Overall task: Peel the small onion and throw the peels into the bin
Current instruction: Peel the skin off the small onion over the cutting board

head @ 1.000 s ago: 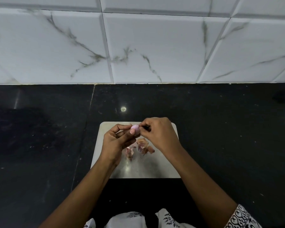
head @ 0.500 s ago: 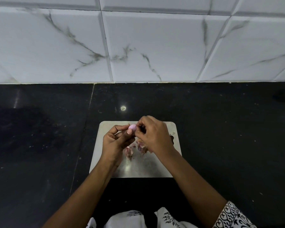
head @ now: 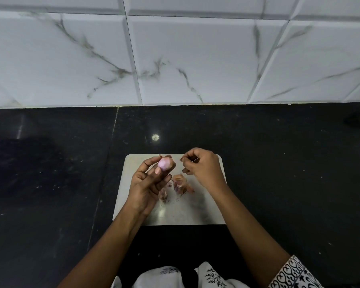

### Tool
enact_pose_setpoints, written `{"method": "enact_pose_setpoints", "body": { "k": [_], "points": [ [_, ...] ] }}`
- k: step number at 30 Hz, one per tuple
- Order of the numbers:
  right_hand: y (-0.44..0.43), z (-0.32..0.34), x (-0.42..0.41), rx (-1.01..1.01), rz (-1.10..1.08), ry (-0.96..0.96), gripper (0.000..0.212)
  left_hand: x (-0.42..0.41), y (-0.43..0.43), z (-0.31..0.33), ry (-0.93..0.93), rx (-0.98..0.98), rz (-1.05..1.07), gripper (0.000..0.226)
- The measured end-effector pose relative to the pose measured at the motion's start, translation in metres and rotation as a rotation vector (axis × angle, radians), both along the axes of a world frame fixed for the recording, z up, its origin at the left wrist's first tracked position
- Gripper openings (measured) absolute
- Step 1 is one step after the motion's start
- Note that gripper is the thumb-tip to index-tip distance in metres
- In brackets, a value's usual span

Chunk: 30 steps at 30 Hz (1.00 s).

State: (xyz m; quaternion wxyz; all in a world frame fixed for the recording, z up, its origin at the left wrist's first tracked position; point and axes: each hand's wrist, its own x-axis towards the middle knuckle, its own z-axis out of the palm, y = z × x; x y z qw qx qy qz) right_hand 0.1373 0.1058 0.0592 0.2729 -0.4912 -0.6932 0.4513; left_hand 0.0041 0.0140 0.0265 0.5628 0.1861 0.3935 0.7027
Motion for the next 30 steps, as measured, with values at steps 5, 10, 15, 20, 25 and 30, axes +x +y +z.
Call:
{"method": "enact_pose_setpoints", "body": {
  "k": [5, 10, 15, 20, 25, 30],
  "points": [
    [-0.001, -0.003, 0.003, 0.057, 0.066, -0.099, 0.021, -0.001, -0.001, -0.003, -0.048, -0.031, -0.007, 0.072],
    [-0.004, 0.000, 0.001, 0.075, 0.152, -0.163, 0.021, -0.003, -0.002, -0.006, -0.051, -0.055, -0.012, 0.071],
    [-0.007, 0.001, -0.001, 0.208, 0.182, -0.164, 0.018, -0.002, 0.000, -0.006, -0.037, -0.093, 0.003, 0.071],
    [-0.018, 0.006, -0.010, 0.420, 0.138, -0.087, 0.025, 0.001, 0.004, -0.005, 0.002, -0.083, 0.022, 0.063],
    [-0.017, 0.013, -0.011, 0.528, 0.163, -0.125, 0.021, 0.000, 0.003, -0.001, 0.052, -0.055, 0.034, 0.062],
    [-0.017, 0.022, -0.011, 0.519, 0.205, -0.216, 0.021, 0.001, 0.002, 0.002, 0.137, -0.044, 0.045, 0.061]
  ]
}}
